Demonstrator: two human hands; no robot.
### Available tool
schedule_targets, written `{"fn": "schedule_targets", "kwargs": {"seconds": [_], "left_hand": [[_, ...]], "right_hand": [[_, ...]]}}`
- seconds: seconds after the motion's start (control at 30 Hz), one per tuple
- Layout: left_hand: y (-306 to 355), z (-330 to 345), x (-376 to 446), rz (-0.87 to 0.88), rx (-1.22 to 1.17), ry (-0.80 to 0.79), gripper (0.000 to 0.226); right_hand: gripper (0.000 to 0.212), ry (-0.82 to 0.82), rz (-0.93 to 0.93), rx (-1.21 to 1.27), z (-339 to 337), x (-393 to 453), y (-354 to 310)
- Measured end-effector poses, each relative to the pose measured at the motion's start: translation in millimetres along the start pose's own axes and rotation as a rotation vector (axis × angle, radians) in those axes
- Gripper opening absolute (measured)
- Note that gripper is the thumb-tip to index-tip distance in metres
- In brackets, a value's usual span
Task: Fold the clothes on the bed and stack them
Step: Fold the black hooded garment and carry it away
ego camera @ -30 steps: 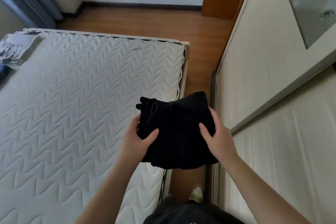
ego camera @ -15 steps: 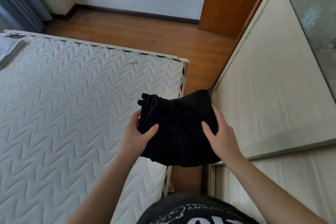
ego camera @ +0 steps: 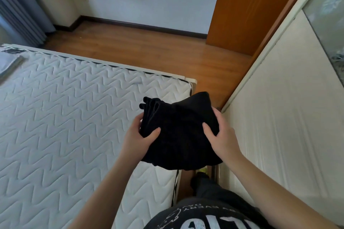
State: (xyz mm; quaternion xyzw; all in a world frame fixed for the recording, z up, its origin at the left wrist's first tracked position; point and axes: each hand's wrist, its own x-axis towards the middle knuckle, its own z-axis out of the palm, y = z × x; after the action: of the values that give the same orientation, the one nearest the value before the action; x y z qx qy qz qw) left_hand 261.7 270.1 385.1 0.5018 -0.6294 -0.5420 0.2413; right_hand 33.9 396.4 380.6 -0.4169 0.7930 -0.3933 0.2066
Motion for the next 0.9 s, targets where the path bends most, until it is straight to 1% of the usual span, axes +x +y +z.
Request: {"fn": "schedule_targets", "kwargs": {"seconds": [0.27, 0.4, 0.5, 0.63, 0.77, 0.9], "left_hand": [[20, 25, 121, -0.07, 0.014, 0.117, 0.052], [48, 36, 186, -0.116, 0.032, 0.203, 0.063], [66, 48, 221, -0.144, 0.022, 0.266, 0.062], [83, 60, 254, -0.188, -0.011, 0.39, 0.056], [94, 71, 269, -0.217, -0.026, 0.502, 0.052], [101, 74, 279, -0.248, -0.047, 0.542, 0.053]], "right_hand": [[0.061, -0.151, -0.064, 0.065, 14, 162, 32], [0.06, -0.234, -0.085, 0.097, 19, 251, 37], [0.059, -0.296, -0.13, 0.097, 16, 312, 36], [0.059, -0.413, -0.204, 0.094, 16, 382, 29], [0.059, -0.518, -0.26, 0.085, 18, 427, 16], [0.058, -0.533, -0.275, 0.094, 18, 450, 11]]}}
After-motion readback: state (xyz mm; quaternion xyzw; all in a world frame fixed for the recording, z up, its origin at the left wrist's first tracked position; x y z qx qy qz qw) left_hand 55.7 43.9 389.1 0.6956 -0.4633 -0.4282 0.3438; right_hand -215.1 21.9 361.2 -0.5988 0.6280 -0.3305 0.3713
